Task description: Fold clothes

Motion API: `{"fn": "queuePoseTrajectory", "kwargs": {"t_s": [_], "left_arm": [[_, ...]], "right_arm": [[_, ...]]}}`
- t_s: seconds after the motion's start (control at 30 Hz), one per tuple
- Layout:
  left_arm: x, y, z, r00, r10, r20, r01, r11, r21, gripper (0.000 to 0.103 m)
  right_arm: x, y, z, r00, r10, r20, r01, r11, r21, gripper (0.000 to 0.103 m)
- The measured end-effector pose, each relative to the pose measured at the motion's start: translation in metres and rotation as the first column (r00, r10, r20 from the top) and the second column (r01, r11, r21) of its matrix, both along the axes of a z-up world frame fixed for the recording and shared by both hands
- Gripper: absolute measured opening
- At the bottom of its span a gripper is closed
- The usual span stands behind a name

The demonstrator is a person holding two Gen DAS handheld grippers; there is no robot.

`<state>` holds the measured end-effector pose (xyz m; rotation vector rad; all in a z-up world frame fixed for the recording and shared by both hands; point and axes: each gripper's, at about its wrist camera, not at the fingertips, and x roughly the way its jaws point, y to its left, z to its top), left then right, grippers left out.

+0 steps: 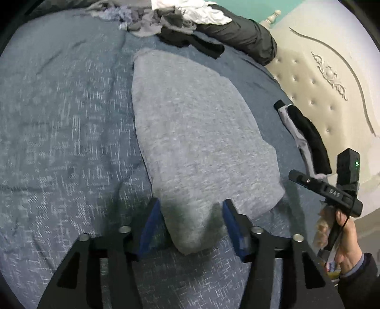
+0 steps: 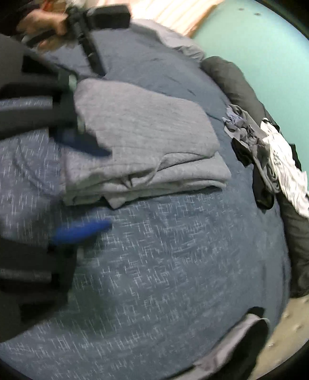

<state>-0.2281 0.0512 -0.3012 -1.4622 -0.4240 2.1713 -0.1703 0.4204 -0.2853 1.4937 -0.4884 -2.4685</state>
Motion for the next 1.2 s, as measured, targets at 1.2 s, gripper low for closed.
{"fn": "queuePoseTrajectory", "kwargs": {"t_s": [1.2], "left_arm": [[-0.017, 0.006, -0.049, 0.994, 0.03, 0.104, -0.049, 0.98, 0.191, 0.073]], "right_arm": [[-0.054, -0.041, -0.046, 0.977, 0.161, 0.142, -0.153, 0.986, -0.068, 0.059]]}}
